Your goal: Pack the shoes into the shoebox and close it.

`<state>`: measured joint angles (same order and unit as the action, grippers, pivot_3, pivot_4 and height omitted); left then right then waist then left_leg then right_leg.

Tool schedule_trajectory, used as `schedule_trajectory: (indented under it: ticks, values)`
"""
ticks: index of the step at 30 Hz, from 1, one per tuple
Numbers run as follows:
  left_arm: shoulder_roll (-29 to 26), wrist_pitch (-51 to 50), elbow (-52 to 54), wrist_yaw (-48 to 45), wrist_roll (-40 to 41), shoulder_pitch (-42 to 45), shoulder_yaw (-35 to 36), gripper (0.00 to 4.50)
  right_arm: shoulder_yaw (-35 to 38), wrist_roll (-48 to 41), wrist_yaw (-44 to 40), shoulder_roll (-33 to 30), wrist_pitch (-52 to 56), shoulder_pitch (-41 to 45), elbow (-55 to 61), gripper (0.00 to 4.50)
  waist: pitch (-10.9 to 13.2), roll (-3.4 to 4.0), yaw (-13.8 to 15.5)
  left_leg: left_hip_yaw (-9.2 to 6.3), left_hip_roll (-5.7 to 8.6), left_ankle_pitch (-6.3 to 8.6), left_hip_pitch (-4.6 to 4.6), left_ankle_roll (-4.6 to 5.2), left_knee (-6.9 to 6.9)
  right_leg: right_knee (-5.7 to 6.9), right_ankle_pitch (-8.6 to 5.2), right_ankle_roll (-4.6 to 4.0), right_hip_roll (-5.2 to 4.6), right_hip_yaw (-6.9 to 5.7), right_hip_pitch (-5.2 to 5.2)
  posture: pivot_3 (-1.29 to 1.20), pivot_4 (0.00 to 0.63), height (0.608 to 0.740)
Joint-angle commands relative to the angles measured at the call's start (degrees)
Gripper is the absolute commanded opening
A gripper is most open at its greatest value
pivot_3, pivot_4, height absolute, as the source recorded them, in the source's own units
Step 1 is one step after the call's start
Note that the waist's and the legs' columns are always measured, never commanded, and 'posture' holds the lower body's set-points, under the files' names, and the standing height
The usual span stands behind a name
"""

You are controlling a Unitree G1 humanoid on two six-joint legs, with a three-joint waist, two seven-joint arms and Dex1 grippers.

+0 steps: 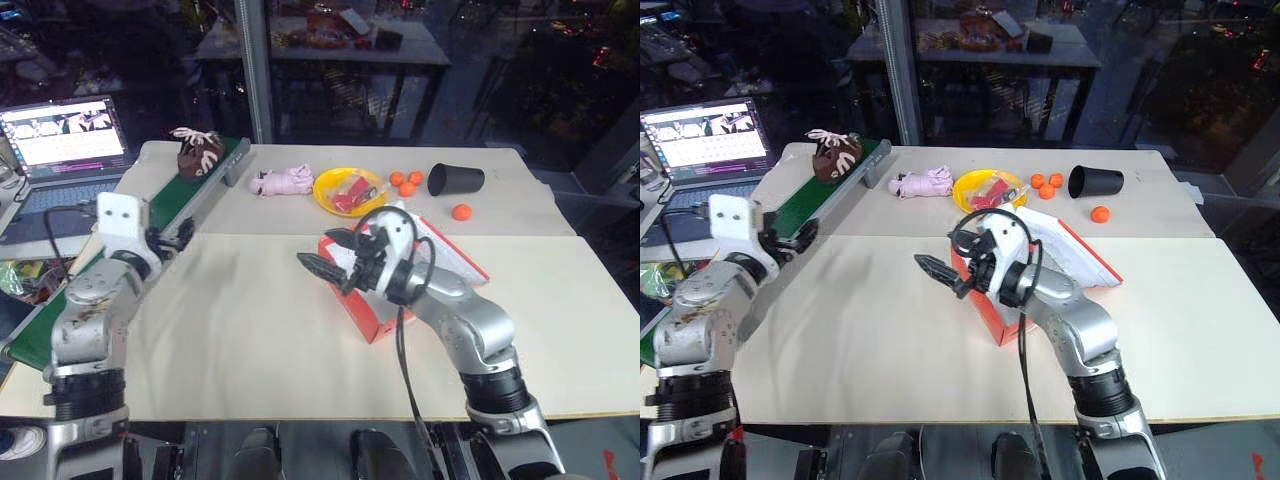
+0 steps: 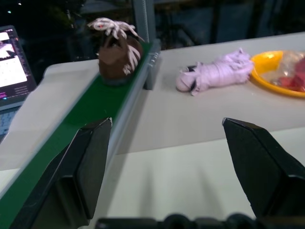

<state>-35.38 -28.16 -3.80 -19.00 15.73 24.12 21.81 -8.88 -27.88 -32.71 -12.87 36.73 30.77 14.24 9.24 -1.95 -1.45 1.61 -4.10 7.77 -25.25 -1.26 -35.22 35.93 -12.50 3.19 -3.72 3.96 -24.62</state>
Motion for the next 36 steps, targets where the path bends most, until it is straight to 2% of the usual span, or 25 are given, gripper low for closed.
schedule_trajectory:
  ticks: [1,7,13,21,36]
  values:
    - [-5.1,9.0,-7.9,-4.4,-1.1,1.1,2.9,3.98,-0.9,0.6,-1.9,1.0,-2.9,2.6,-0.9,4.47,0.0,0.0,0.0,0.0,0.0,0.0,0.0,0.0,0.0,0.01,-0.01,-0.01,0.0,0.0,0.0,0.0,0.15,0.74]
    - [-9.0,18.0,-23.1,-11.0,-0.3,3.9,3.1,3.98,-1.7,2.1,-2.2,2.1,-3.9,3.2,-1.6,4.47,0.0,-0.1,0.6,0.01,0.0,0.1,-0.04,-0.18,0.08,0.0,0.1,-0.34,-0.03,-0.03,-0.06,0.0,0.15,0.74]
    - [-9.4,25.0,-36.4,-16.8,-0.8,8.0,1.2,3.98,-1.0,2.9,-1.7,2.0,-4.3,2.6,-0.8,4.47,0.0,-0.31,0.6,0.03,-0.03,0.08,-0.16,-0.25,0.1,0.04,0.13,-0.4,-0.03,-0.06,-0.19,0.0,0.15,0.74]
    - [-8.8,29.2,-43.4,-18.4,-1.3,10.5,0.1,3.98,-0.9,4.8,-0.8,0.3,-4.1,1.5,0.8,4.47,0.0,-0.39,0.6,0.06,-0.09,-0.03,-0.33,-0.1,0.14,0.15,0.16,-0.48,0.02,-0.06,-0.44,0.0,0.15,0.74]
    - [-7.9,32.2,-54.9,-14.0,-2.4,15.3,-0.2,3.98,0.5,4.6,-0.3,-3.1,-2.1,1.9,2.4,4.47,0.0,-0.42,0.8,0.08,-0.29,-0.06,-0.32,-0.14,0.11,0.18,0.19,-0.54,0.23,-0.06,-0.45,0.0,0.15,0.74]
